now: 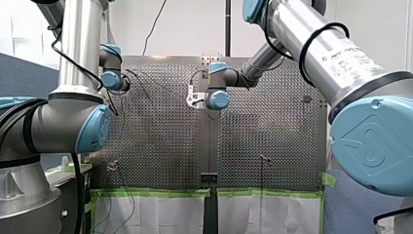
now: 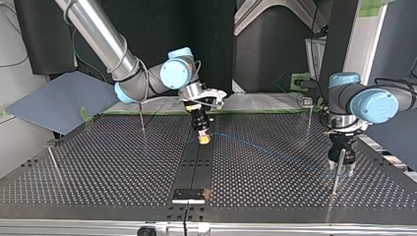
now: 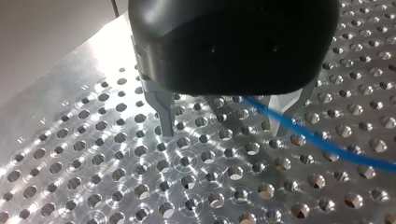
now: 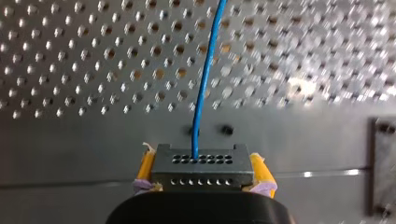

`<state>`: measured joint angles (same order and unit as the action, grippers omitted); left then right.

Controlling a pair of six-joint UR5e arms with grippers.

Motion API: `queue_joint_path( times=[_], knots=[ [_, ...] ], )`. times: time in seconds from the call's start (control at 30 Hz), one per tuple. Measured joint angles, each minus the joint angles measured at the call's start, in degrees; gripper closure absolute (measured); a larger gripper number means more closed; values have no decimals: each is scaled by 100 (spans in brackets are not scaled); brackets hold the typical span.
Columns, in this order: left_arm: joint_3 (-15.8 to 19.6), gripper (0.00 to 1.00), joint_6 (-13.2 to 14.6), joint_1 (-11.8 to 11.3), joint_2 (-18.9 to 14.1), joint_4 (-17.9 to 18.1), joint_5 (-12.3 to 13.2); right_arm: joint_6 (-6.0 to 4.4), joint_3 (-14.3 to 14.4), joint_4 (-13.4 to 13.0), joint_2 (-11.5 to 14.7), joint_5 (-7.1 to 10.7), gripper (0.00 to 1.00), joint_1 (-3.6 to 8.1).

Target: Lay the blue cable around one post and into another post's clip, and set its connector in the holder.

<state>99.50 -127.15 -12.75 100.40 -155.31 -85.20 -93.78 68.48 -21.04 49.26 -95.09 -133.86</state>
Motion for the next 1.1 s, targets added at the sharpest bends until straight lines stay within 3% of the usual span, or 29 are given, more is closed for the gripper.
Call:
queue_joint_path(
  times=[0.17, 0.33, 0.5, 0.9, 1.1],
  knots=[
    [2, 1, 4, 2, 0, -16, -94, -131, 263, -262, 0, -106, 100, 139],
    [82, 1, 5, -14, 1, 22, -214, -180, 501, -500, -1, -205, 100, 262],
    [162, 1, -8, -16, 0, 127, -228, -143, 715, -715, -2, -324, 100, 361],
    [176, 1, -26, -5, 13, 210, -203, -82, 1290, -1290, -4, -801, 100, 655],
    [175, 1, -29, 40, 176, 219, -117, -46, 1557, -1557, -5, -1049, 100, 840]
  ],
)
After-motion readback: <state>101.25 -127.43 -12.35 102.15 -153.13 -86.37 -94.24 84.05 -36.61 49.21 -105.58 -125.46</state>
